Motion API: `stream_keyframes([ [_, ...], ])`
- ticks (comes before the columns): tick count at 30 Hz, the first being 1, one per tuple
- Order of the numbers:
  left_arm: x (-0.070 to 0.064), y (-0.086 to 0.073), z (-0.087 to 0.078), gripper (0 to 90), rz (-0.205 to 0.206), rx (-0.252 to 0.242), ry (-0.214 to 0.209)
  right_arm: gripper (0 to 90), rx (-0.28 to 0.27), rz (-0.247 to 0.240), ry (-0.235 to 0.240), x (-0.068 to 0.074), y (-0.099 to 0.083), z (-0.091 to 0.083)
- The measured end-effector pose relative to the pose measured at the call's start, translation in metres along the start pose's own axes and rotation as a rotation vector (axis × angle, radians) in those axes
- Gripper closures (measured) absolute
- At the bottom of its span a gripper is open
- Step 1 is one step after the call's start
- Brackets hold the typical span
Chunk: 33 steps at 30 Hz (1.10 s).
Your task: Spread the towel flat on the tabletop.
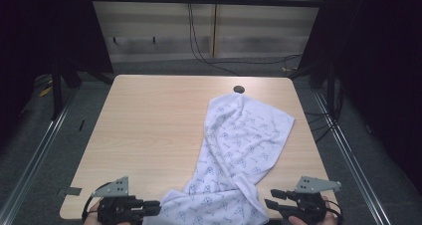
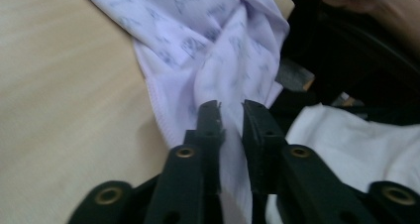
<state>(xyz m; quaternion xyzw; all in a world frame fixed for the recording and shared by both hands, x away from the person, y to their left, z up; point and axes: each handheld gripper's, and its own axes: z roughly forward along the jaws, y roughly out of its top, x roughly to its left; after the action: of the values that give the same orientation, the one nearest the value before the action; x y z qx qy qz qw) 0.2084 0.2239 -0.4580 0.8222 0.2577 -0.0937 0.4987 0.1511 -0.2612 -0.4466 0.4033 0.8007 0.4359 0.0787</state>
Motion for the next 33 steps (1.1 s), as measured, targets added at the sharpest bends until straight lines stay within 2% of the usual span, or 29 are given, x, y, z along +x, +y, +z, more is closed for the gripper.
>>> stream_keyframes([
  [1, 0.0, 0.0, 0.0, 75.0, 0.0, 0.0, 0.0, 56.3, 0.0, 0.0, 0.0, 0.0, 0.0, 0.0],
  [2, 0.009, 0.012, 0.006, 73.6, 0.014, -0.007, -0.006, 56.2, -0.007, -0.014, 0.006, -0.002, 0.013, 0.01],
  [4, 0.021, 0.027, 0.016, 73.4, 0.01, 0.002, 0.001, 56.8, -0.009, -0.034, 0.009, -0.004, 0.025, 0.022],
  [6, 0.033, 0.038, 0.033, 73.6, 0.011, 0.024, 0.05, 56.9, 0.001, -0.037, 0.023, -0.008, 0.037, 0.038],
  [8, 0.046, 0.044, 0.052, 72.0, 0.001, 0.039, 0.082, 57.0, 0.023, -0.039, 0.05, -0.013, 0.047, 0.057],
  [10, 0.058, 0.049, 0.071, 67.2, -0.029, 0.06, 0.094, 56.7, 0.055, -0.045, 0.053, -0.017, 0.054, 0.076],
  [12, 0.065, 0.052, 0.086, 63.8, -0.029, 0.087, 0.107, 56.6, 0.078, -0.046, 0.064, -0.019, 0.057, 0.089],
  [13, 0.065, 0.052, 0.086, 61.8, -0.029, 0.087, 0.107, 57.7, 0.089, -0.038, 0.072, -0.02, 0.058, 0.095],
  [14, 0.07, 0.055, 0.1, 59.6, -0.031, 0.103, 0.127, 61.7, 0.112, -0.037, 0.087, -0.021, 0.057, 0.101],
  [15, 0.072, 0.055, 0.107, 58.1, -0.043, 0.111, 0.13, 69.6, 0.122, -0.04, 0.085, -0.02, 0.057, 0.103],
  [16, 0.073, 0.056, 0.114, 57.5, -0.048, 0.129, 0.137, 75.8, 0.116, -0.05, 0.067, -0.019, 0.056, 0.103],
  [17, 0.075, 0.055, 0.12, 58.8, -0.041, 0.13, 0.137, 79.3, 0.109, -0.045, 0.073, -0.018, 0.055, 0.101],
  [18, 0.075, 0.057, 0.125, 63.2, -0.062, 0.12, 0.132, 81.4, 0.085, -0.048, 0.06, -0.018, 0.054, 0.097],
  [20, 0.074, 0.059, 0.13, 70.9, -0.061, 0.12, 0.135, 82.9, 0.065, -0.043, 0.048, -0.018, 0.054, 0.092],
  [21, 0.067, 0.061, 0.139, 79.4, -0.017, 0.142, 0.138, 83.7, 0.035, -0.031, 0.038, -0.018, 0.051, 0.079],
  [23, 0.059, 0.063, 0.14, 85.5, 0.013, 0.15, 0.177, 83.6, 0.021, -0.021, 0.028, -0.019, 0.047, 0.068],
  [24, 0.056, 0.063, 0.139, 87.8, 0.035, 0.162, 0.21, 83.6, 0.007, -0.016, 0.02, -0.019, 0.043, 0.061],
  [25, 0.054, 0.063, 0.137, 88.2, 0.048, 0.165, 0.225, 83.5, -0.007, -0.006, 0.011, -0.019, 0.039, 0.054],
  [29, 0.059, 0.054, 0.114, 88.5, 0.01, 0.132, 0.263, 83.4, -0.042, 0.026, -0.021, -0.022, 0.022, 0.028],
  [30, 0.059, 0.054, 0.114, 88.6, 0.01, 0.132, 0.263, 83.4, -0.043, 0.04, -0.029, -0.023, 0.018, 0.022],
  [31, 0.06, 0.049, 0.098, 88.6, -0.02, 0.104, 0.254, 83.3, -0.049, 0.054, -0.036, -0.022, 0.013, 0.017],
  [33, 0.057, 0.044, 0.082, 88.6, -0.033, 0.09, 0.245, 83.2, -0.051, 0.067, -0.026, -0.021, 0.006, 0.011],
])
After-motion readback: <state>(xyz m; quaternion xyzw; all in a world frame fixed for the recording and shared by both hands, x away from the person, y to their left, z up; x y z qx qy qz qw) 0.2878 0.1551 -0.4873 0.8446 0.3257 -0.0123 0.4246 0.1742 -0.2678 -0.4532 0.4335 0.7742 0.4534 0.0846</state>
